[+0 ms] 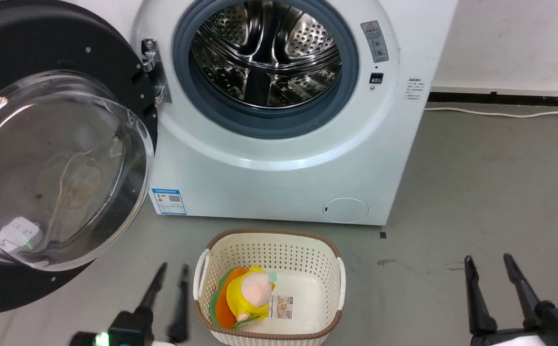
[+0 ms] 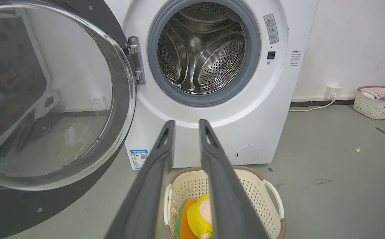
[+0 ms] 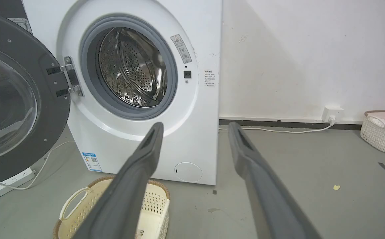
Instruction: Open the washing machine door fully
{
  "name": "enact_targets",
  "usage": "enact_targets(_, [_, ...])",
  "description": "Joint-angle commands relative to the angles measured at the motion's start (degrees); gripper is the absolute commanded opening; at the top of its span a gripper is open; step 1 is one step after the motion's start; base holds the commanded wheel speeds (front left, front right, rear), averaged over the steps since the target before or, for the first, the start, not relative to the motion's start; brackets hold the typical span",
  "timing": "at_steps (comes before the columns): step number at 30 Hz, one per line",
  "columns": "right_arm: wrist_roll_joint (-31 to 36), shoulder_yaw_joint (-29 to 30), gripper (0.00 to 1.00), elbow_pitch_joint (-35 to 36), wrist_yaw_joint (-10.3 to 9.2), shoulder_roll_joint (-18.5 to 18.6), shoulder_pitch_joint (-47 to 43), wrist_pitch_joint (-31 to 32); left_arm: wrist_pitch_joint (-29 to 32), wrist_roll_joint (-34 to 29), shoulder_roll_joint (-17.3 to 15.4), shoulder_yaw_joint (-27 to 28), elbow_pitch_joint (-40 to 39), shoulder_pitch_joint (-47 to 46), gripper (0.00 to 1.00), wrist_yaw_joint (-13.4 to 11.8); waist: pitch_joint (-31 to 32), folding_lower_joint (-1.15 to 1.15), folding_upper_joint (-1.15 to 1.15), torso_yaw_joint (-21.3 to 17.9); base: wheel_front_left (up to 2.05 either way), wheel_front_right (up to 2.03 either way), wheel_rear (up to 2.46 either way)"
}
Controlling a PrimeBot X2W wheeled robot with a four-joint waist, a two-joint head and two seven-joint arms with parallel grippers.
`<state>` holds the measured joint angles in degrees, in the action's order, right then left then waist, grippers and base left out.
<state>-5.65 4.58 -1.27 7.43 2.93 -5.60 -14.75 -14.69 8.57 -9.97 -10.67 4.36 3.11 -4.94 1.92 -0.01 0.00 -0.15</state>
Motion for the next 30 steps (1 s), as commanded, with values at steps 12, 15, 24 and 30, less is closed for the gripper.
enact_targets(12, [-0.6,-1.4,1.00,-3.1,0.06,0.0,-0.6,-0.2,-0.3,-1.9,2.6,0.8,2.1,1.7,1.00,-0.4,0.7,0.01,0.00,0.5,0.00,0.00,0.00])
enact_targets(15, [-0.6,-1.5,1.00,-3.3,0.06,0.0,-0.6,-0.2,-0.3,-2.2,2.9,1.0,2.0,1.8,1.00,-0.2,0.8,0.01,0.00,0.7,0.00,0.00,0.00])
enact_targets(24, [-0.7,-1.5,1.00,-3.5,0.06,0.0,-0.6,-0.2,-0.3,-3.3,3.5,1.5,1.7,1.7,1.00,0.5,1.0,0.01,0.00,1.4,0.00,0.00,0.00])
enact_targets(30, [-1.0,-1.6,1.00,-3.4,0.06,0.0,-0.5,-0.2,-0.3,-3.9,3.8,1.9,1.5,1.8,1.00,1.0,0.8,0.01,0.00,1.7,0.00,0.00,0.00])
